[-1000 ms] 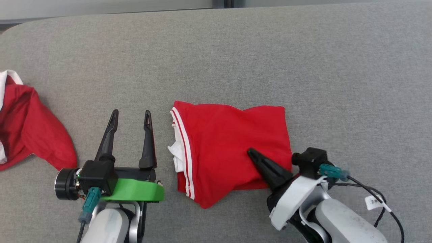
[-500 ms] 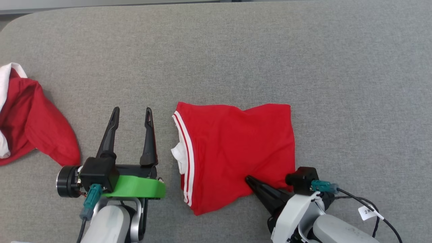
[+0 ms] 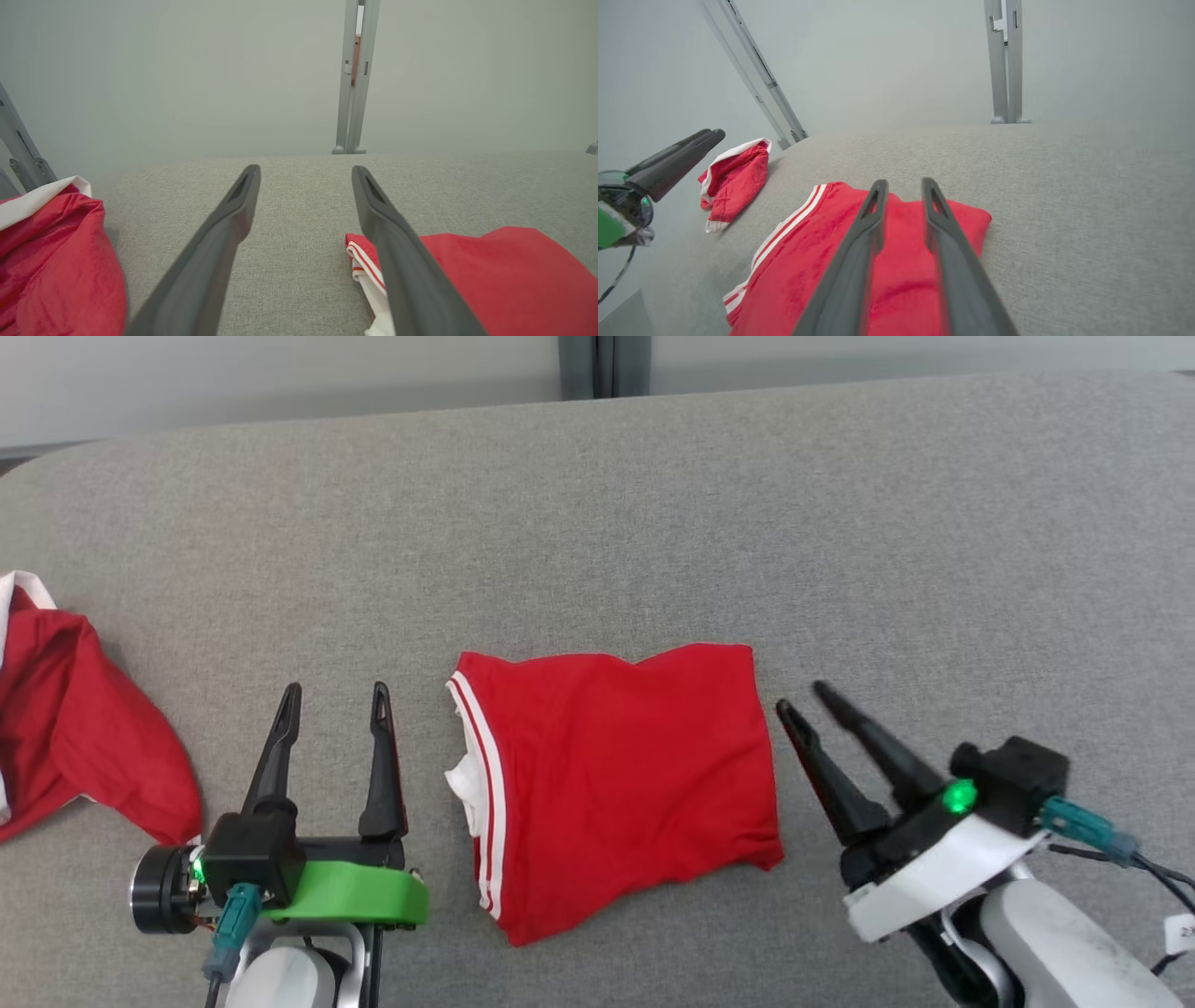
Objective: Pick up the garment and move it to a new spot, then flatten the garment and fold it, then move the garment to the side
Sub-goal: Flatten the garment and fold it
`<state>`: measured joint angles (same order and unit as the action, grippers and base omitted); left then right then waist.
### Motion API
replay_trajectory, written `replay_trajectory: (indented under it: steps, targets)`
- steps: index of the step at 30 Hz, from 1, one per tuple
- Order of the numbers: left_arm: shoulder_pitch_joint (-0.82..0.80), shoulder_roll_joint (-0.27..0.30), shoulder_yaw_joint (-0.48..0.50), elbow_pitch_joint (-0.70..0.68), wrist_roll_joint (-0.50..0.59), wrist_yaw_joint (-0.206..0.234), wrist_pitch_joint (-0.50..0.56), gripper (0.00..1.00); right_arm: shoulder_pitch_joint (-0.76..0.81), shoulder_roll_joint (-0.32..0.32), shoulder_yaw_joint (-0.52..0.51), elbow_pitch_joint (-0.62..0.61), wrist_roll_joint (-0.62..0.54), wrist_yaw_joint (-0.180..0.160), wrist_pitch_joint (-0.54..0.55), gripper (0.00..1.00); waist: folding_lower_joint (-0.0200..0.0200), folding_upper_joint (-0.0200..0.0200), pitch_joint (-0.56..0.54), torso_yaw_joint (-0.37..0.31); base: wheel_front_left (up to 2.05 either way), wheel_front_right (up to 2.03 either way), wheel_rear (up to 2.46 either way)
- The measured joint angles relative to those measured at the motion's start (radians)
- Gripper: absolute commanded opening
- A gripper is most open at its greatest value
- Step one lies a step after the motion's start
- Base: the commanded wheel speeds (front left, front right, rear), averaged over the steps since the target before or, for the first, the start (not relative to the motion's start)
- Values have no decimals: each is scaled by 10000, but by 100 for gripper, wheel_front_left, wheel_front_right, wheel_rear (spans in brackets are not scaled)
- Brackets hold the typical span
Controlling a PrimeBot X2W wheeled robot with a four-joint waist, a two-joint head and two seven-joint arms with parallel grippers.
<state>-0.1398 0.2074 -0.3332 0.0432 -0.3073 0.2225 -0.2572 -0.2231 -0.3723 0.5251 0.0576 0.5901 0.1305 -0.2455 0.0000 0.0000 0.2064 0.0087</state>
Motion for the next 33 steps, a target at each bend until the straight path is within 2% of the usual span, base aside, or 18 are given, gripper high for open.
replay_trajectory:
  steps: [8,14,25,33]
  targets:
    - [538,280,98,-40,-109,113,157,100,1408,591,-3622,-476,-1576,0,104,100,0,0,-655,-302,0,0,0]
    - [997,483,111,-52,-174,151,290,100,2366,917,-5041,-1030,-2196,2,635,100,0,0,-1148,-460,0,0,0]
    - [1820,754,-21,59,-255,157,443,100,3417,1394,-5114,-1699,-2332,2,1595,100,0,0,-1920,-518,0,0,0]
    - [2032,817,-23,65,-332,234,433,100,3745,1526,-5110,-1866,-2351,2,1755,100,0,0,-2191,-420,0,0,0]
